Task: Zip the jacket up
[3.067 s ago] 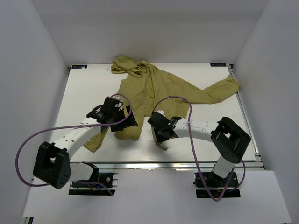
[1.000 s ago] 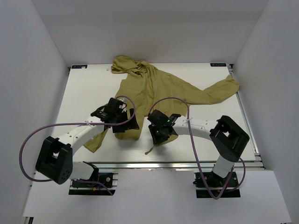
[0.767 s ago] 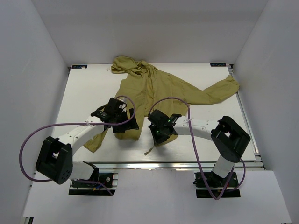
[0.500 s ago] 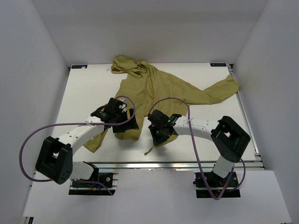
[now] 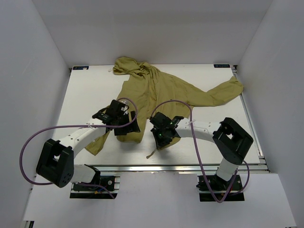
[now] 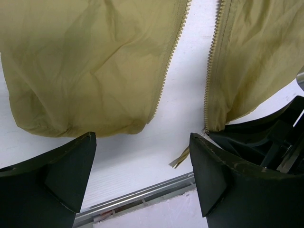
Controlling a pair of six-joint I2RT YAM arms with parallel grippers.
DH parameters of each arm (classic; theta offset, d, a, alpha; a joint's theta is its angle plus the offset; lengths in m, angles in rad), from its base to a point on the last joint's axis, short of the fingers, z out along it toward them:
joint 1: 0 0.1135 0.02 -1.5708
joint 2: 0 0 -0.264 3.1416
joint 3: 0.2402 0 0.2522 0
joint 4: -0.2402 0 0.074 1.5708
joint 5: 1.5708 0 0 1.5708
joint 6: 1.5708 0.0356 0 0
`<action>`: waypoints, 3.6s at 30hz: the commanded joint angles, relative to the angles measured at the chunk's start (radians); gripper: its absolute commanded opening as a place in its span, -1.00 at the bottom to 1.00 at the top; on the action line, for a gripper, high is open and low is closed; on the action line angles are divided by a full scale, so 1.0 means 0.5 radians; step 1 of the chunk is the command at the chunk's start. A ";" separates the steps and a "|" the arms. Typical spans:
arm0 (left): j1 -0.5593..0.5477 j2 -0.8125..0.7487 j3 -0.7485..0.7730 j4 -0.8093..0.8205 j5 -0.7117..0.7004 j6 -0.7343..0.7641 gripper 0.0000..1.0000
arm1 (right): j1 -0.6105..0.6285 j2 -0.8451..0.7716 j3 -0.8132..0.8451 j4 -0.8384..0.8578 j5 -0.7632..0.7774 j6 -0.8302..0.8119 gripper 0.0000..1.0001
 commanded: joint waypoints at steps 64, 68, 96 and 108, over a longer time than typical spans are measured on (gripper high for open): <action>-0.480 0.860 0.489 -0.423 -0.507 0.016 0.37 | -0.673 -0.885 -0.690 0.409 -0.086 -0.209 -1.00; -0.578 0.964 0.514 -0.438 -0.587 -0.104 0.17 | -0.673 -0.909 -0.706 0.394 -0.058 -0.203 -1.00; -0.649 0.328 0.471 -0.046 -0.795 -0.181 -1.00 | -0.691 -1.100 -0.770 0.728 -0.316 -0.191 -1.00; -0.649 -0.615 -0.047 0.577 -0.885 -0.233 -1.00 | -0.725 -1.302 -1.175 1.961 -0.825 -0.025 -1.00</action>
